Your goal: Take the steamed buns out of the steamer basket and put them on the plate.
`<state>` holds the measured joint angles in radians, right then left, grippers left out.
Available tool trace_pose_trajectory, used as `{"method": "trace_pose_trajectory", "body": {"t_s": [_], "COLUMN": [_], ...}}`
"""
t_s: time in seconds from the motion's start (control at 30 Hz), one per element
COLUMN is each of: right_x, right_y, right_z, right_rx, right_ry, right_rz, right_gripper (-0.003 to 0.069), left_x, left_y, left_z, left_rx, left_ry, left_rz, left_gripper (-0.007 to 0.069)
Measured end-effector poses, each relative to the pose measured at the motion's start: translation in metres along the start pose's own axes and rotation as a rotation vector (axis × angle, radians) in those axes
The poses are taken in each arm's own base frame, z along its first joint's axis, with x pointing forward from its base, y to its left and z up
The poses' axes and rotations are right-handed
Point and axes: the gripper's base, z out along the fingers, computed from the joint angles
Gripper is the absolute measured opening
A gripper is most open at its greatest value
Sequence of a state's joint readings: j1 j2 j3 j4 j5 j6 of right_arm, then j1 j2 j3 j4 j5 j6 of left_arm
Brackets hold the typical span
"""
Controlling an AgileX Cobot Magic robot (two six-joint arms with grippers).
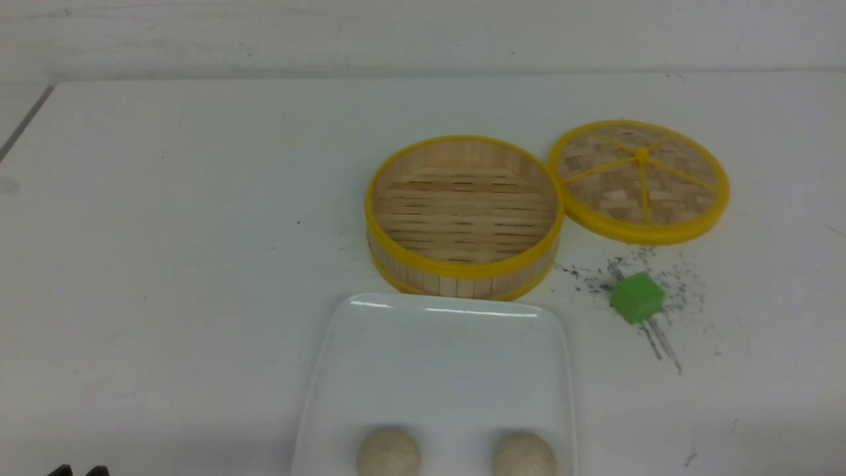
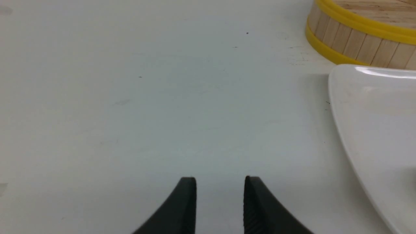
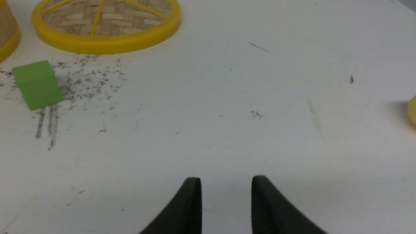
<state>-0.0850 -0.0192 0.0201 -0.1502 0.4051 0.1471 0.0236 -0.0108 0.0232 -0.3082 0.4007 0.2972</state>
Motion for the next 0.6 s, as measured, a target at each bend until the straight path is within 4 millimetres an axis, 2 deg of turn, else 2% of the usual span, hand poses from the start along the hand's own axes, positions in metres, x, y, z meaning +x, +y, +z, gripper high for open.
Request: {"method": "trace_pose_trajectory", "body": {"t_s": [0.6], "right_x": [0.0], "right_y": [0.0], "right_z": [0.0], "right_rx": [0.0], "right_ry": [0.0], "right_rz": [0.0], "right_gripper": [0.0243], "left_x": [-0.0002], "left_y": [0.0], "left_z": [-0.0001], "left_rx": [0.0], "left_ry": [-0.001], "left_rz": [0.015], "left_gripper": [0.024]}}
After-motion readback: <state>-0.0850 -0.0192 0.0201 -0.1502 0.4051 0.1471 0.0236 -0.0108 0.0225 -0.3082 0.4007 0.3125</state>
